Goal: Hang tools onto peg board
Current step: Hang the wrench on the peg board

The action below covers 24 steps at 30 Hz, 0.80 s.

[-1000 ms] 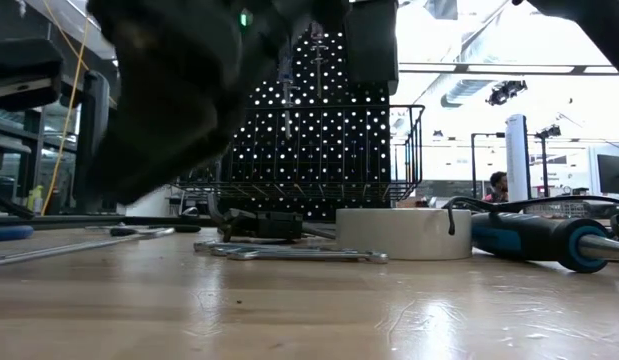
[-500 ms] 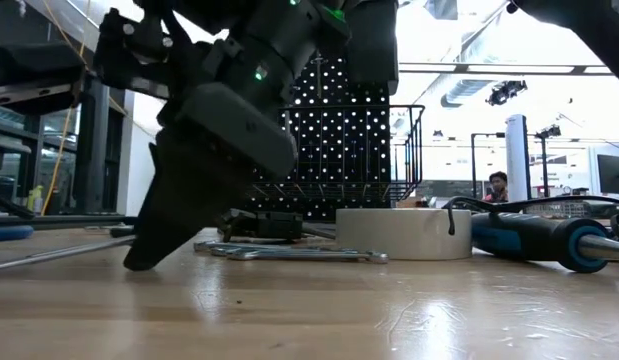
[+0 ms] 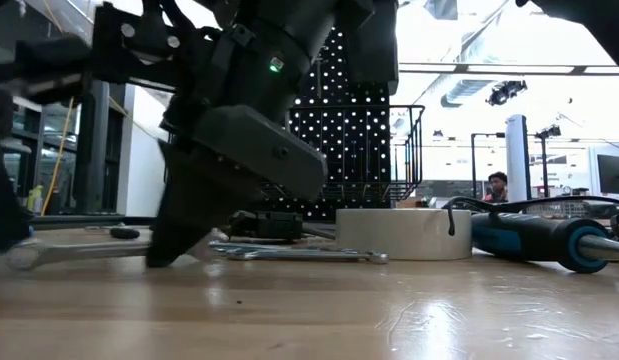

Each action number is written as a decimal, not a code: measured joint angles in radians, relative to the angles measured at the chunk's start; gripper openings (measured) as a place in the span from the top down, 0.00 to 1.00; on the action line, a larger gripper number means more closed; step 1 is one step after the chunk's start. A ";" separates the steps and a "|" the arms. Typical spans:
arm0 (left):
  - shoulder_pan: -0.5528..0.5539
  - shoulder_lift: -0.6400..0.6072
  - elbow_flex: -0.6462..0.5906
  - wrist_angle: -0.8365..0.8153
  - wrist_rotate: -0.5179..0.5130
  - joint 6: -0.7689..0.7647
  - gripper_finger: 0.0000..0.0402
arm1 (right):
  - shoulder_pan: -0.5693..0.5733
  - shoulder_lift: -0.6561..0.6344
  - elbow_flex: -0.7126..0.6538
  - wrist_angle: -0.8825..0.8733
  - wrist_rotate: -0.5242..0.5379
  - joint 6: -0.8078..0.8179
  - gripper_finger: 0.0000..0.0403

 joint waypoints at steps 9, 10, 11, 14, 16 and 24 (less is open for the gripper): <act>-0.046 -0.352 0.002 -0.264 0.036 -0.309 1.00 | -0.011 0.015 0.264 -0.276 -0.004 0.131 1.00; -0.056 -0.398 0.003 -0.285 0.035 -0.354 1.00 | -0.015 0.010 0.286 -0.303 -0.008 0.156 1.00; -0.063 -0.443 0.003 -0.304 0.030 -0.404 1.00 | -0.019 -0.023 0.273 -0.312 -0.023 0.182 1.00; -0.092 -0.552 0.005 -0.358 -0.021 -0.601 1.00 | -0.026 -0.125 0.212 -0.357 -0.077 0.273 1.00; -0.105 -0.607 0.005 -0.397 -0.070 -0.723 1.00 | -0.032 -0.190 0.204 -0.362 -0.083 0.310 1.00; -0.101 -0.660 0.002 -0.335 -0.289 -0.891 1.00 | -0.124 -0.269 0.203 -0.237 0.042 0.562 1.00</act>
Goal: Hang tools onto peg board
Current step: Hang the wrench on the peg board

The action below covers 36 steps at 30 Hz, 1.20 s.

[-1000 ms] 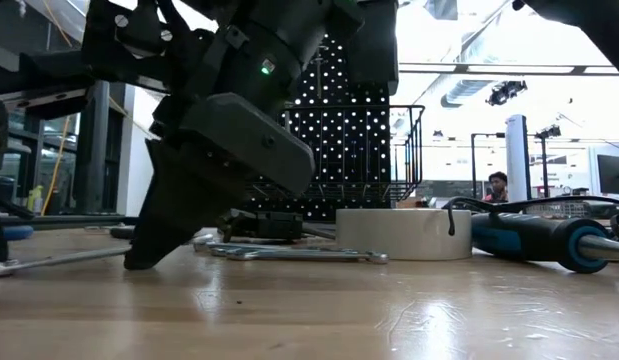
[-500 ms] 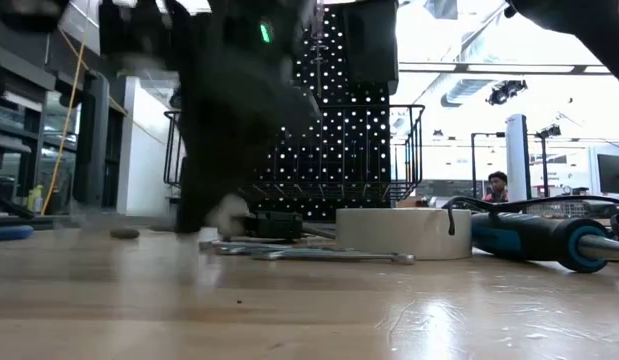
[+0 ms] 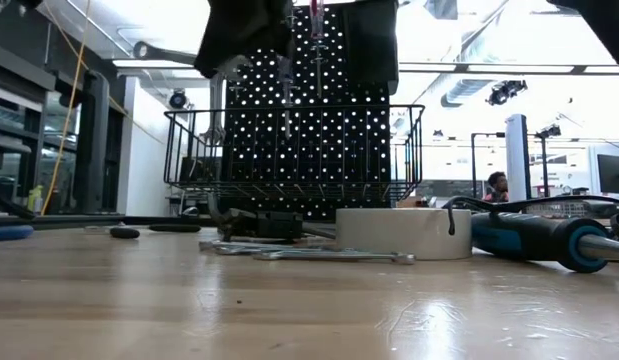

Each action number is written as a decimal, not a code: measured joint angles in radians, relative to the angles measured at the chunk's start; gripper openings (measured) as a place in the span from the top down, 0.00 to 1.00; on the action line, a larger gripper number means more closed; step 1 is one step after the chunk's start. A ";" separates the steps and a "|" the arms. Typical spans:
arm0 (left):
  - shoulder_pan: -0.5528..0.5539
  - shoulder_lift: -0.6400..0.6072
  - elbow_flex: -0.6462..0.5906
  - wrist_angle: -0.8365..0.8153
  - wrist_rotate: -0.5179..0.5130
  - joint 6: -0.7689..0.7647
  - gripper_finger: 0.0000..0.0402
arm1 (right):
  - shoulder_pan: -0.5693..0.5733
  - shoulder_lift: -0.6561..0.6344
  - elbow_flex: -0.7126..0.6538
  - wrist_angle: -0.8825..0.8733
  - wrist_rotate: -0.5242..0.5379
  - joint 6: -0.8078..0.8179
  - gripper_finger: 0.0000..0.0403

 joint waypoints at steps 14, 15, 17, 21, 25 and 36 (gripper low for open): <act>-0.078 -0.088 -0.253 0.743 0.077 0.157 1.00 | -0.168 -0.208 0.015 0.063 -0.022 0.003 1.00; -0.074 -0.094 -0.284 0.807 0.085 0.176 1.00 | -0.176 -0.216 0.017 0.064 -0.025 0.000 1.00; -0.056 -0.100 -0.329 0.922 0.094 0.199 1.00 | -0.190 -0.217 0.011 0.078 -0.034 -0.009 1.00; -0.025 -0.100 -0.380 1.014 0.115 0.195 1.00 | -0.202 -0.176 -0.002 0.060 -0.116 0.003 1.00; 0.005 -0.104 -0.375 1.054 0.170 0.232 1.00 | -0.201 -0.175 -0.007 0.072 -0.132 0.010 1.00; 0.046 -0.100 -0.376 1.075 0.214 0.266 1.00 | -0.239 -0.149 -0.045 0.084 -0.080 0.058 1.00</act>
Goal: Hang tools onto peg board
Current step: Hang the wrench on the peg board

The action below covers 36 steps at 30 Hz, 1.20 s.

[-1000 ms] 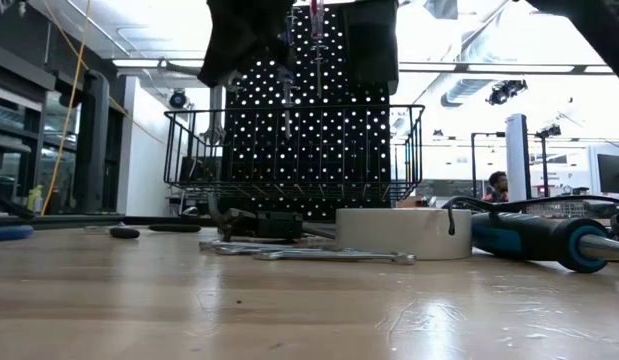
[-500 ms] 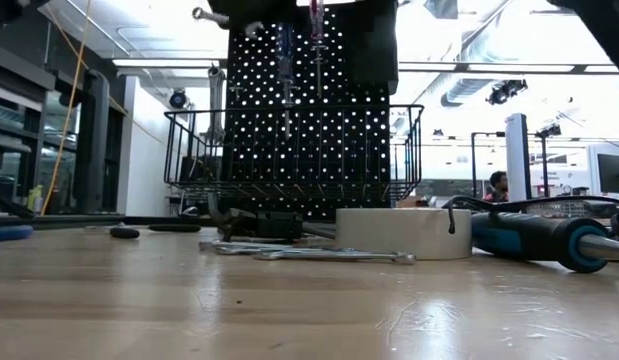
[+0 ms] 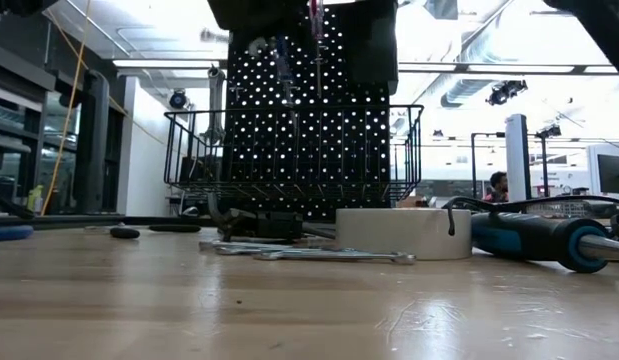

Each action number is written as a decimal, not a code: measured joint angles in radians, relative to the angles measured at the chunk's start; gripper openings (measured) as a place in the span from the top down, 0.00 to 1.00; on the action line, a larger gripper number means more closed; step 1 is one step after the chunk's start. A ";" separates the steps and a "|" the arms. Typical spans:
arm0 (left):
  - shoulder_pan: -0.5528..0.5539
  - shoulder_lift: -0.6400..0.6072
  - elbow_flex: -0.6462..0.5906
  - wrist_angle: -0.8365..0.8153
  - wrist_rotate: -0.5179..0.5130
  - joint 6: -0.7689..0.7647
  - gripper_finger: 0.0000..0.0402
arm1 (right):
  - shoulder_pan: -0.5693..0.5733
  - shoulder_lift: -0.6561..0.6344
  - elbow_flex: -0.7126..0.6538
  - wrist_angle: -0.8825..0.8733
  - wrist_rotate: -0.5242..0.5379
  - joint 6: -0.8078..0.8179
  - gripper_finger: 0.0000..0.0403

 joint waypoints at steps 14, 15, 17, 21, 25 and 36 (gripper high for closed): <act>0.006 0.001 0.000 -0.007 0.007 0.020 1.00 | -0.029 0.025 0.000 0.017 0.011 0.025 1.00; 0.006 0.001 0.000 -0.008 0.006 0.025 1.00 | -0.029 0.027 0.000 0.019 0.012 0.026 1.00; 0.007 0.001 0.000 -0.008 0.003 0.027 1.00 | -0.031 0.033 0.001 0.017 0.014 0.034 1.00; 0.007 0.001 0.000 -0.011 0.003 0.028 1.00 | -0.035 0.041 0.000 0.017 0.031 0.042 1.00; 0.007 0.001 0.000 -0.014 -0.001 0.028 1.00 | -0.046 0.041 0.000 0.012 0.039 0.042 1.00; 0.007 0.001 0.001 -0.020 -0.002 0.027 1.00 | -0.066 0.041 0.000 -0.020 0.072 0.024 0.98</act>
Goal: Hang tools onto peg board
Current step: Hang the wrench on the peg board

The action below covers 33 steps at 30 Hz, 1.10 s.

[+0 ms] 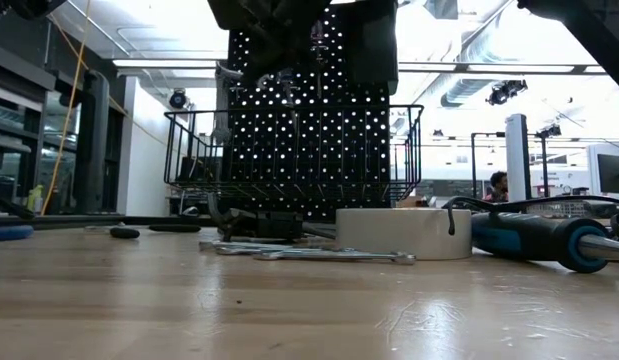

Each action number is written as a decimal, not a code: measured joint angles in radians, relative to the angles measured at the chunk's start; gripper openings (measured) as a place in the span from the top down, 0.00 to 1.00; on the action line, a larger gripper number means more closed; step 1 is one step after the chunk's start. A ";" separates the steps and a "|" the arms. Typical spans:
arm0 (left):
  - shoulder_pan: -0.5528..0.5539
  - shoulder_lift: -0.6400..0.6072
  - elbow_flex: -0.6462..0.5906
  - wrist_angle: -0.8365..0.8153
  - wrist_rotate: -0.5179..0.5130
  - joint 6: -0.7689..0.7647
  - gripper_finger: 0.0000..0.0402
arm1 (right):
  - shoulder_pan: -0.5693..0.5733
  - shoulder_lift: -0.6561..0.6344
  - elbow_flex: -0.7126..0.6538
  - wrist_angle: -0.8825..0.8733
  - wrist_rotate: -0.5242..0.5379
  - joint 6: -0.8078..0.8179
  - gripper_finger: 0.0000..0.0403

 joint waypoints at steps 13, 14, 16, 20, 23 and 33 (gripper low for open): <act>0.000 0.000 0.000 -0.049 0.000 -0.028 1.00 | 0.018 -0.013 0.004 -0.143 0.083 -0.082 0.53; 0.000 0.000 0.000 -0.057 0.000 -0.028 1.00 | 0.023 -0.018 0.011 -0.179 0.076 -0.092 0.50; 0.000 0.000 0.001 -0.089 0.001 -0.027 1.00 | 0.035 -0.032 0.028 -0.239 0.074 -0.074 0.47; 0.031 0.007 0.002 -0.240 0.062 -0.024 1.00 | 0.080 -0.057 0.075 -0.351 0.066 -0.047 0.47; 0.086 0.035 0.012 -0.374 0.171 -0.014 0.99 | 0.144 -0.074 0.111 -0.409 0.065 0.005 0.47; 0.167 0.246 0.111 -0.465 0.530 0.327 0.76 | 0.436 -0.079 0.000 -0.433 0.134 0.367 0.47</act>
